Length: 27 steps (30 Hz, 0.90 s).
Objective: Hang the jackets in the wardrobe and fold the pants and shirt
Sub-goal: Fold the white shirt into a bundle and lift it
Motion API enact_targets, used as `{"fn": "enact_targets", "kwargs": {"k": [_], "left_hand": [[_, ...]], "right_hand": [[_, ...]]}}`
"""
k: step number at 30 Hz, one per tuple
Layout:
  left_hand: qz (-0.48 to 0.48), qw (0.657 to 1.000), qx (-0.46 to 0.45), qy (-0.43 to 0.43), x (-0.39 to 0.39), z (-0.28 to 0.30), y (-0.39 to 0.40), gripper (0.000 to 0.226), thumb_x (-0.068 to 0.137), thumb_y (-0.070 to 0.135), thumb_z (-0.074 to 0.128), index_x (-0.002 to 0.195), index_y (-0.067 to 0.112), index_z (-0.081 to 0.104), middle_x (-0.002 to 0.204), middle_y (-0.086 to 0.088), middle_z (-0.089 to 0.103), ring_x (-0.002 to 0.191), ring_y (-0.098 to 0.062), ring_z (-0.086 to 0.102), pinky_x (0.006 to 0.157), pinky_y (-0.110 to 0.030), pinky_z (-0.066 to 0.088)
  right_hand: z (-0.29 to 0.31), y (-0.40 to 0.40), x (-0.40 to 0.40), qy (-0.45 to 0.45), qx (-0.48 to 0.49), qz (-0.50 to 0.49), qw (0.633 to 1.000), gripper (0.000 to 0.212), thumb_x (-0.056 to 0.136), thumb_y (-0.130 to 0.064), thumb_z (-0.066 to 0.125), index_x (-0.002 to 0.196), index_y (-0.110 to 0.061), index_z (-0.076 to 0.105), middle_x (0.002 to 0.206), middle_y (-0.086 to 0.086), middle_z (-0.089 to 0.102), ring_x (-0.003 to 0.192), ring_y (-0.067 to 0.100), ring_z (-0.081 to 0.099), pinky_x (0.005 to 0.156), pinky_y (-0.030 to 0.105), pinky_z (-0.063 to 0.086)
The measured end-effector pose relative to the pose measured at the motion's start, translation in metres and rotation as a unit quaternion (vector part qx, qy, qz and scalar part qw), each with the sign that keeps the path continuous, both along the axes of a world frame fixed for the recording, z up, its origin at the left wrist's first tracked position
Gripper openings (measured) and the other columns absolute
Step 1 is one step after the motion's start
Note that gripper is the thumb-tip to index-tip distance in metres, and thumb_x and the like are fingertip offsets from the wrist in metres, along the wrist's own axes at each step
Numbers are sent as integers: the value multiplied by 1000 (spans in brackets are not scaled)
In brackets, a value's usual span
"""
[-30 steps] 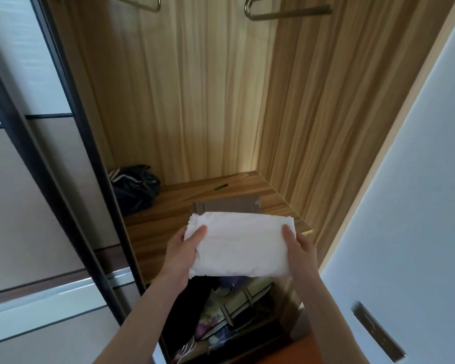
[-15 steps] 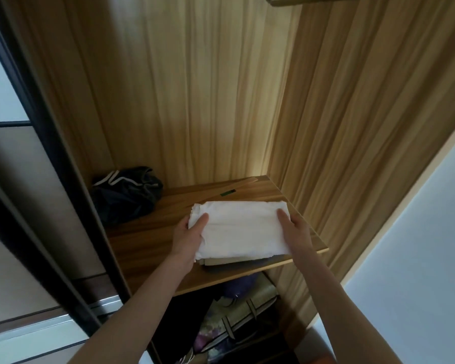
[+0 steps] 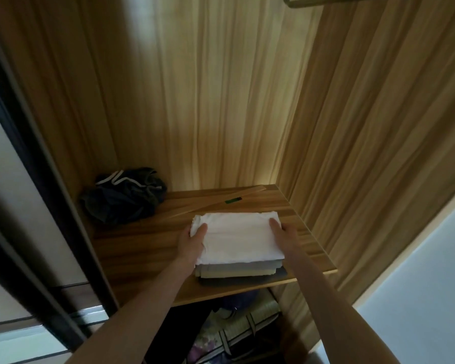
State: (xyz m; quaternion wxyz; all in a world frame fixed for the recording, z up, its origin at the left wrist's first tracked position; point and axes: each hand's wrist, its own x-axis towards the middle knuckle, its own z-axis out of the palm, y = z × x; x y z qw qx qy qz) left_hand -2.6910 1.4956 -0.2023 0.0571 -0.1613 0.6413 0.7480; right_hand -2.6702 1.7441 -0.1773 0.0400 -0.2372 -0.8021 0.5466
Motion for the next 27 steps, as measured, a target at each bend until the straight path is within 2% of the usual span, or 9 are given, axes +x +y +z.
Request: {"fn": "enact_targets", "kwargs": {"k": [3,5,7,9,11,15,18,22,27], "left_hand": [[-5,999,-44,18,-8,-2,3,44,102,40,65,140,19,59,107,5,64,91,-10,60,72,-29,50],[-17,991,-124,41,-14,1,4,44,103,42,62,139,17,60,121,-3,67,96,-13,62,83,-33,50],[-20,967,-249,54,-21,2,5,47,103,44,60,141,17,56,134,-8,64,115,-24,61,96,-39,49],[-9,910,-408,76,-21,2,6,45,104,41,57,143,19,51,143,-8,56,134,-30,49,108,-44,42],[18,839,-527,131,-15,3,9,37,107,36,50,139,19,52,143,-9,53,134,-30,45,111,-45,39],[-41,719,-624,302,-1,-4,19,45,109,36,32,142,16,55,145,-9,56,136,-27,49,120,-45,37],[-127,671,-658,316,-1,-14,25,57,110,43,25,158,15,42,162,-11,43,152,-29,36,129,-46,18],[-197,671,-662,271,-9,-35,18,67,108,56,10,167,23,18,175,-4,15,162,-22,8,126,-38,-5],[-227,682,-645,258,-9,-40,9,70,107,62,9,167,28,13,176,3,5,161,-15,-3,124,-34,-8]], "right_hand": [[-8,4,-10,-7,15,-8,1000,41,107,-50,46,96,-13,63,93,3,63,85,19,59,85,40,41],[-14,7,-15,-15,26,-16,999,42,107,-50,46,93,-14,62,93,6,63,80,15,55,83,39,40],[-19,8,-17,-27,31,-23,999,44,107,-51,45,99,-11,62,101,12,65,82,19,56,84,40,41],[-22,7,-17,-19,57,-38,997,45,108,-50,45,106,-8,63,110,15,67,93,27,62,88,43,46],[-24,5,-12,18,141,-59,988,44,110,-45,40,124,-8,60,124,15,63,110,34,62,95,46,49],[-30,-8,4,175,338,-2,925,48,111,-43,31,143,-16,54,148,10,54,130,31,54,105,47,48],[-36,-15,4,146,400,104,899,60,108,-54,29,157,-21,43,166,3,37,153,24,33,123,49,33],[-48,-14,1,114,408,128,897,65,108,-57,32,159,-19,41,167,2,37,157,19,25,129,41,21],[-53,-12,-4,119,390,131,904,72,103,-62,25,158,-20,45,164,2,42,156,20,29,126,39,22]]}}
